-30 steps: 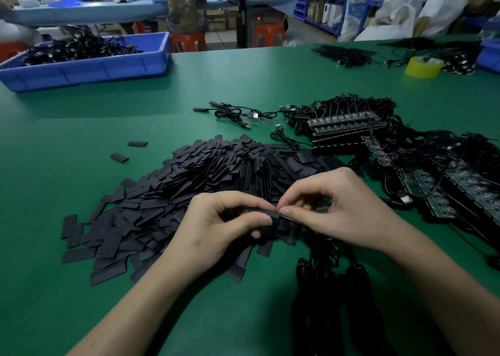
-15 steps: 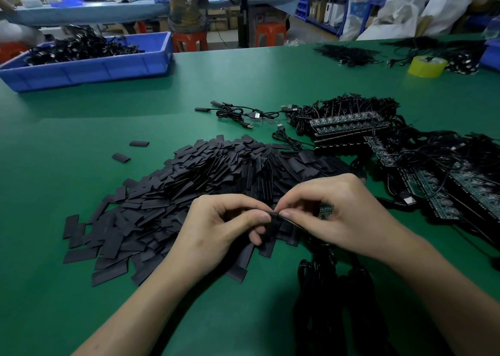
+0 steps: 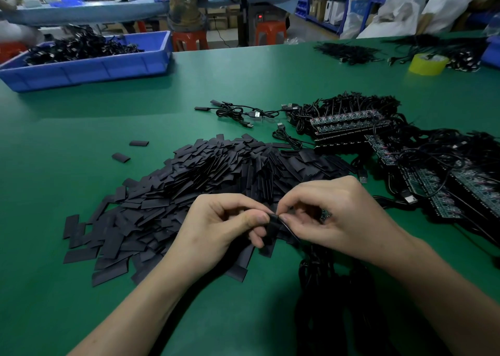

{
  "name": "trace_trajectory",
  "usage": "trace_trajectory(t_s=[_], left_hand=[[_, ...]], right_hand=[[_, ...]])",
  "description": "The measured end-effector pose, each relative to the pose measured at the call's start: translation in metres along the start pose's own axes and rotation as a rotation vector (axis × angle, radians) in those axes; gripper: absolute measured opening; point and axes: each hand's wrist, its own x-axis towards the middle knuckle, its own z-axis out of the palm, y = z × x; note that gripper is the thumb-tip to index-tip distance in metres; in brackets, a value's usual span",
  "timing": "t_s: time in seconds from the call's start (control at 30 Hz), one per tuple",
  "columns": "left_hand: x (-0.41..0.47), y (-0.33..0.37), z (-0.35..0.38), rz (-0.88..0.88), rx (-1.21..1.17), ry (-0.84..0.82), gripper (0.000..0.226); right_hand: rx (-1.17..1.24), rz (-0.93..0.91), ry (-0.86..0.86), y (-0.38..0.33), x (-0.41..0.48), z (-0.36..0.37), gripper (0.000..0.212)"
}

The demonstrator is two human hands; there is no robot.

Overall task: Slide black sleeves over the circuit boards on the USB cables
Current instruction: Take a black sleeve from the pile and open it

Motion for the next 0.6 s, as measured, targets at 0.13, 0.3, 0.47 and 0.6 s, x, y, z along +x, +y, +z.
trace_trajectory(t_s=[0.13, 0.3, 0.47, 0.6], left_hand=[[0.000, 0.001, 0.002, 0.026, -0.041, -0.023, 0.012], [0.001, 0.004, -0.005, 0.080, 0.034, 0.029, 0.015], [0.003, 0.004, -0.010, 0.141, 0.166, 0.021, 0.019], [0.006, 0.002, -0.012, 0.192, 0.289, 0.047, 0.019]], right_hand=[[-0.016, -0.042, -0.040, 0.003, 0.000, 0.001, 0.008], [0.093, 0.114, 0.000, 0.005, 0.001, -0.002, 0.007], [0.443, 0.420, -0.207, 0.006, 0.004, -0.001, 0.030], [0.653, 0.458, -0.201, 0.000, 0.004, 0.006, 0.019]])
